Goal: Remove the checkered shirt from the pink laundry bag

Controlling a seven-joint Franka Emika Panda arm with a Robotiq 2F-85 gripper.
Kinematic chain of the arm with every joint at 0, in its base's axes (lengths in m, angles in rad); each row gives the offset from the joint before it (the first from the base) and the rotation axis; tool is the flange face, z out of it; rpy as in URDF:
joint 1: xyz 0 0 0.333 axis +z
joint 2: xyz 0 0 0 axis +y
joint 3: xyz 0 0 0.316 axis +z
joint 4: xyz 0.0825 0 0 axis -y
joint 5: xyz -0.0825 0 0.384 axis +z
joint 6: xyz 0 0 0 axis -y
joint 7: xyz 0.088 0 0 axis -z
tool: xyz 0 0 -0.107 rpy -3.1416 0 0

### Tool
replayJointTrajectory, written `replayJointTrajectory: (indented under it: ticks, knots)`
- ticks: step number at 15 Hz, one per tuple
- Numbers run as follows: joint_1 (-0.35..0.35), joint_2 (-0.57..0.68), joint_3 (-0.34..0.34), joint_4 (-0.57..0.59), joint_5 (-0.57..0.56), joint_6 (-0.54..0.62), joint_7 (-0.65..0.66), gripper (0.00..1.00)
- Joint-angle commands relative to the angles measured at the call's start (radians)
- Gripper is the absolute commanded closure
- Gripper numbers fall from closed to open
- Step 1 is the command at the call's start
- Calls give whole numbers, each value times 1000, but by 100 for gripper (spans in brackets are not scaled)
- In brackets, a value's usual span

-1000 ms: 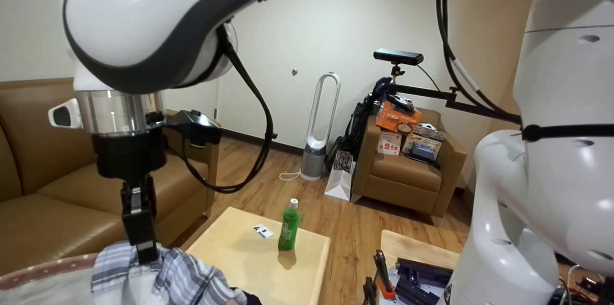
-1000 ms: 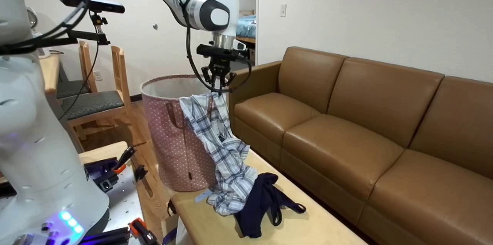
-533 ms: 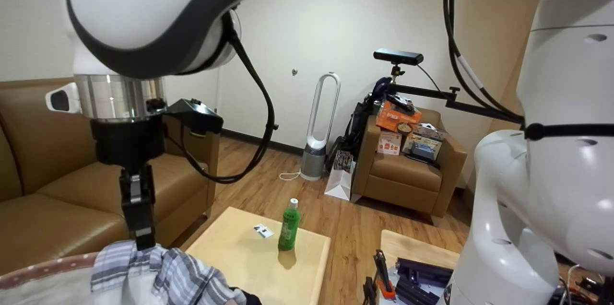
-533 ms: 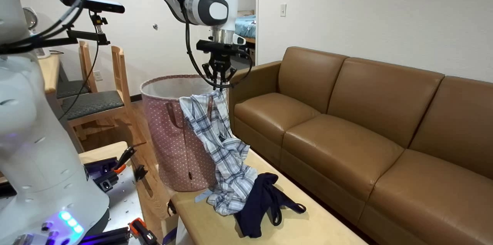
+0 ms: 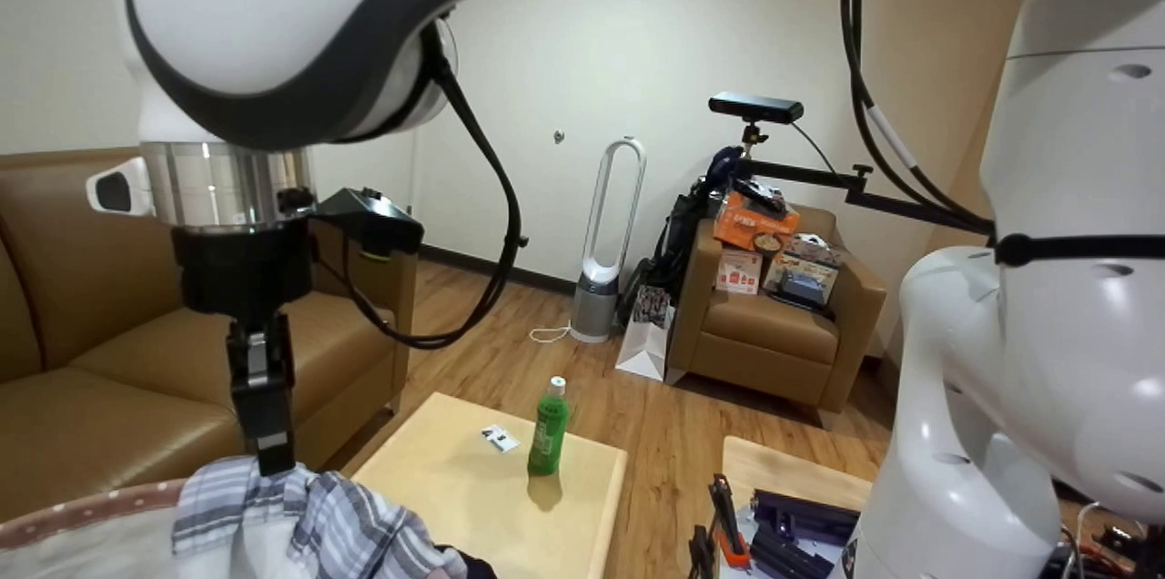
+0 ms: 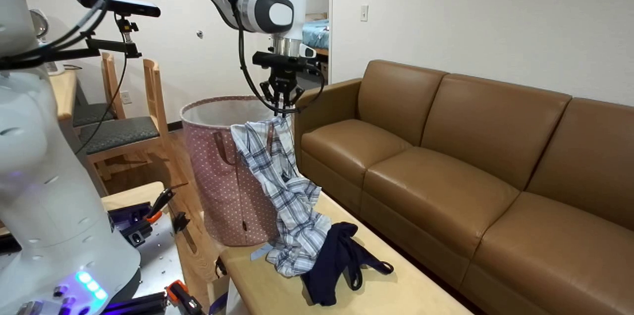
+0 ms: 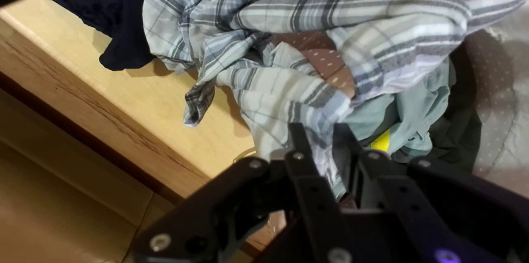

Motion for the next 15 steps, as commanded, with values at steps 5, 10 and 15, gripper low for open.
replayJointTrajectory:
  ticks: [5, 10, 15]
  knots:
    - [3, 1, 2, -5, -10, 2, -2, 20]
    - [1, 7, 1, -12, -13, 24, -8, 0]
    - [6, 16, 0, -9, -47, 37, -7, 0]
